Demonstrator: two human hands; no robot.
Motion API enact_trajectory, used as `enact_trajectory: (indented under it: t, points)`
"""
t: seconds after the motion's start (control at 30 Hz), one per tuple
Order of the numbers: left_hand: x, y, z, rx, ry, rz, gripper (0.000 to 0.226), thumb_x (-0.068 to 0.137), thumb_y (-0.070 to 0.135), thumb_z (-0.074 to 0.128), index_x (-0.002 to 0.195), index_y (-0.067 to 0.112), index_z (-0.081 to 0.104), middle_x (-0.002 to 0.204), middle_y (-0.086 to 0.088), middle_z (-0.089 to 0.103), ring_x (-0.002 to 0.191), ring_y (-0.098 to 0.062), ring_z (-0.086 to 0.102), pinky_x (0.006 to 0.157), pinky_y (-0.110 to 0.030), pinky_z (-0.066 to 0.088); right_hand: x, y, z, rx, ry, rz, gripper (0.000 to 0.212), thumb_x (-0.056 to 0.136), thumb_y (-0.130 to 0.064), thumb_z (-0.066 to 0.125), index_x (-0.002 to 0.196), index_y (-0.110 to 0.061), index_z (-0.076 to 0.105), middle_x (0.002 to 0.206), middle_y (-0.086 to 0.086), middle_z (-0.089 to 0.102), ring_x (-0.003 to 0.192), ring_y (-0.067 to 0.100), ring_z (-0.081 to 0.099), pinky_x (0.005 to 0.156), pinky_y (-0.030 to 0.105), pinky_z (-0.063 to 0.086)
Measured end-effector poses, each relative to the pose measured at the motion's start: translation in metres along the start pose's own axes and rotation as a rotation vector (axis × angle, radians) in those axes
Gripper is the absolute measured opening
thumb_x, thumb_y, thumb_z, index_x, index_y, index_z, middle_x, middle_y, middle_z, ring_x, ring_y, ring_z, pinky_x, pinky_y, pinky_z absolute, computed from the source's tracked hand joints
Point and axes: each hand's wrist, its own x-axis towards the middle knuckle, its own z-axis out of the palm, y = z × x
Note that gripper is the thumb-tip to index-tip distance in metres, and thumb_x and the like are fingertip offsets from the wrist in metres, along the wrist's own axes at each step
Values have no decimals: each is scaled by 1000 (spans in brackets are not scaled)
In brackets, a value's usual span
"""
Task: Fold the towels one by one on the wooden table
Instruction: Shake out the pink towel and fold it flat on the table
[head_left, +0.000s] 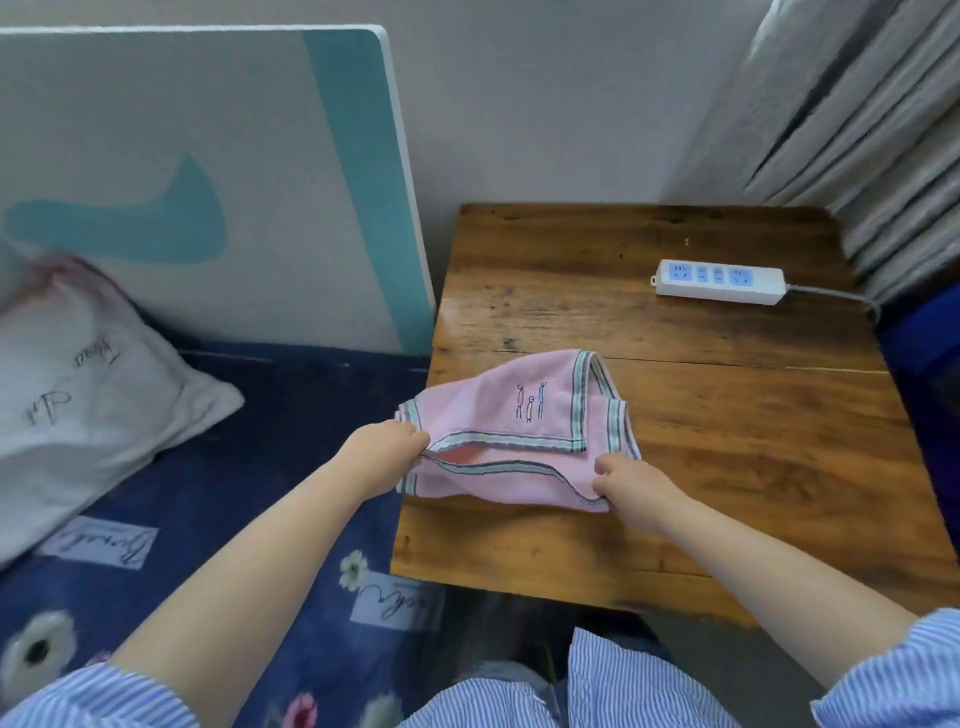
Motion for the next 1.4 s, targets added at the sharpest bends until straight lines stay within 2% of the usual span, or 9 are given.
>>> enact_trajectory:
  t: [0.13, 0.27, 0.37, 0.6, 0.77, 0.9, 1.1, 1.23, 1.4]
  points:
    - [-6, 2, 20, -73, -74, -99, 15, 93, 9, 43, 107, 10, 47, 111, -7, 53, 98, -25, 55, 64, -32, 36, 19, 0, -1, -29, 52, 20, 16, 85, 3, 42, 97, 1, 52, 121, 9, 44, 116, 25, 43, 78, 34, 40]
    - [-11, 1, 32, -147, -81, -169, 15, 93, 9, 42, 108, 11, 47, 111, -7, 51, 94, -26, 57, 62, -32, 36, 36, -1, -7, -105, 241, -48, 15, 73, -2, 65, 87, 3, 63, 120, 17, 53, 112, 22, 52, 73, 26, 48]
    - [-12, 0, 36, -163, -82, -189, 16, 93, 8, 41, 108, 10, 47, 111, -8, 49, 93, -27, 57, 61, -31, 34, 47, -2, -2, -145, 48, -21, 25, 86, -4, 48, 107, -3, 62, 140, 11, 34, 129, 24, 33, 85, 33, 42]
    - [-13, -7, 29, -196, -59, -227, 16, 93, 8, 41, 106, 11, 49, 109, -7, 50, 93, -26, 57, 62, -30, 37, 64, 3, -10, -180, -21, 2, 29, 89, 1, 41, 112, -3, 58, 120, 12, 51, 114, 27, 46, 87, 36, 44]
    - [-11, -21, 17, -279, 21, -309, 17, 93, 8, 40, 105, 11, 51, 108, -7, 51, 91, -28, 58, 64, -32, 39, 56, 22, -34, -89, 165, 46, 24, 86, 0, 41, 105, -4, 55, 113, 12, 55, 103, 26, 54, 77, 32, 45]
    - [-14, -34, -4, -318, 74, -373, 20, 86, -5, 38, 97, 12, 45, 102, -9, 47, 82, -28, 52, 64, -33, 37, 34, 53, -68, -52, 255, 42, 30, 85, -2, 48, 115, -8, 50, 117, 8, 52, 102, 23, 54, 73, 24, 43]
    - [1, -46, -65, -144, 180, -329, 27, 87, -4, 34, 111, 5, 43, 116, -10, 46, 107, -27, 52, 75, -34, 42, -2, 80, -132, -160, 339, 17, 35, 84, 6, 41, 117, -7, 45, 117, 8, 47, 104, 21, 50, 83, 23, 44]
    - [5, -56, -130, -148, 375, -427, 25, 90, -1, 33, 112, 3, 42, 117, -13, 46, 108, -30, 52, 83, -38, 45, -25, 93, -191, -126, 559, 114, 27, 84, 4, 40, 110, 1, 47, 109, 17, 49, 100, 31, 50, 87, 36, 44]
    - [8, -59, -218, -419, 877, -493, 28, 88, -5, 32, 113, -4, 46, 117, -23, 47, 102, -38, 52, 80, -45, 41, -54, 105, -258, 105, 1244, 320, 31, 73, 20, 51, 104, 16, 52, 89, 35, 54, 78, 47, 54, 69, 48, 48]
